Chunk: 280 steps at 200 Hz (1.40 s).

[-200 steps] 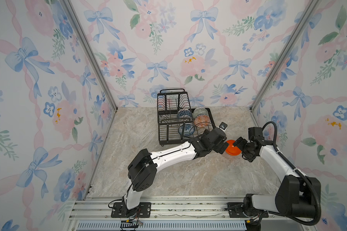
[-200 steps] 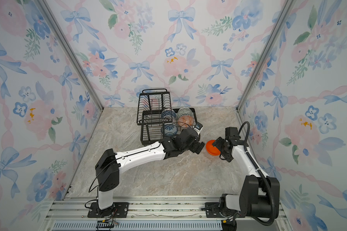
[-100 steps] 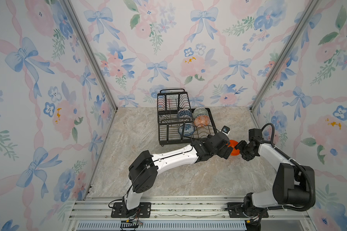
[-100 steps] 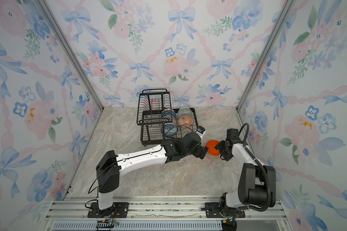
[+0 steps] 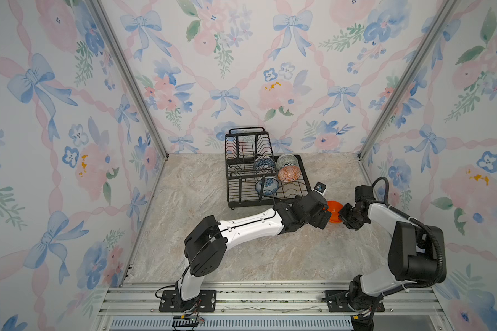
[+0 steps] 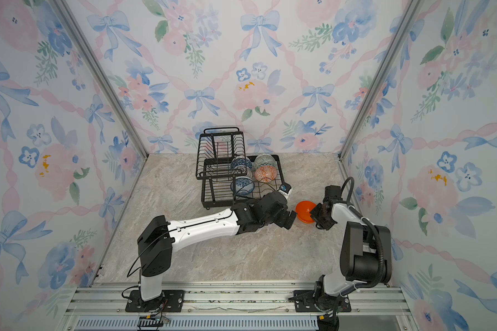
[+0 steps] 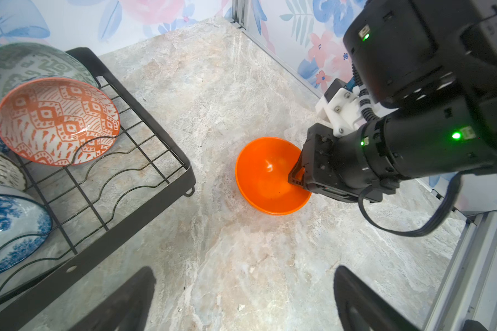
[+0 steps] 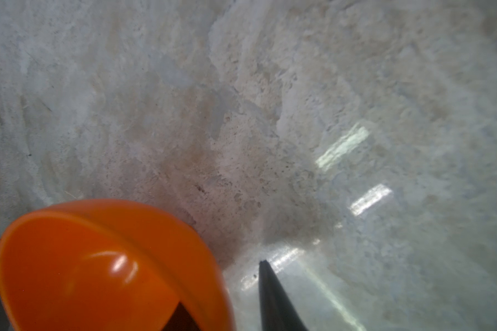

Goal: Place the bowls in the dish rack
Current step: 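Lower the right gripper onto the orange bowl's rim while the left moves near it, then lift the orange bowl on edge with the right gripper toward the left gripper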

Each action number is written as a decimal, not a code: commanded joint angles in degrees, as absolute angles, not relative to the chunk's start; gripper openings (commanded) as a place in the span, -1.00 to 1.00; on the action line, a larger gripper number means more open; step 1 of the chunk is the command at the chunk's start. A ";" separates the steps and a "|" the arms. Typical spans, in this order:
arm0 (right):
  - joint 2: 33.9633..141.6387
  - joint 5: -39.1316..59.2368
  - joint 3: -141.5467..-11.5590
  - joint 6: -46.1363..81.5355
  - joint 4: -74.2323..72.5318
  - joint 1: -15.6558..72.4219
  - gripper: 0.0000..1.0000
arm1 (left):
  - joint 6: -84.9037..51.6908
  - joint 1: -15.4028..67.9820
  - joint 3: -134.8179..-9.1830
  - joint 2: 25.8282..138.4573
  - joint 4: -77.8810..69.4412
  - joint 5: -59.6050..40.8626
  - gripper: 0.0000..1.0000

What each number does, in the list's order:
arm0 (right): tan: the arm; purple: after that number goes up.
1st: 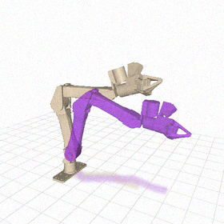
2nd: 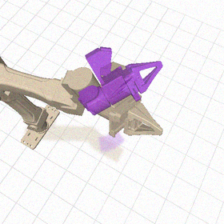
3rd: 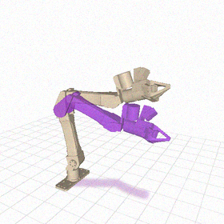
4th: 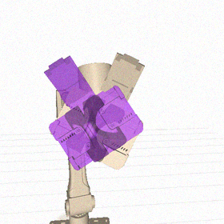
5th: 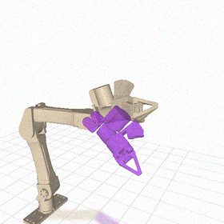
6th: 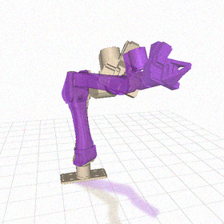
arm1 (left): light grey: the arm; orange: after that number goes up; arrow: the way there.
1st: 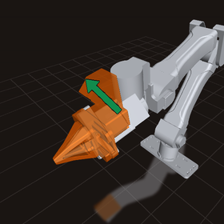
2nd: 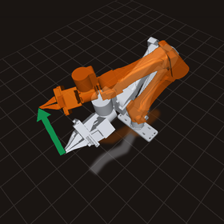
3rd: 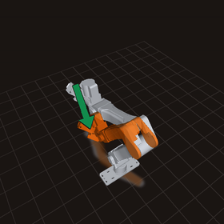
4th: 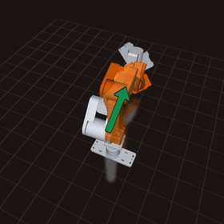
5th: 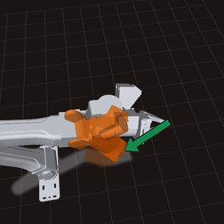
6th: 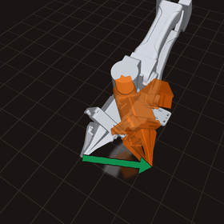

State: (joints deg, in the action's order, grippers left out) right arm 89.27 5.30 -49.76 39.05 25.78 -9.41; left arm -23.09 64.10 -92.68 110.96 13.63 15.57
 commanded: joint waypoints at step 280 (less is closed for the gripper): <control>80.27 -6.77 -69.08 39.48 40.24 -4.69 -1.00 | -25.36 52.89 -103.74 102.78 22.02 14.41 0.96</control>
State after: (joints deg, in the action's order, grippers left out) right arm 82.70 -3.97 -63.70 39.42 36.71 -6.37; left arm -24.73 54.26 -101.03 104.88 19.49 14.90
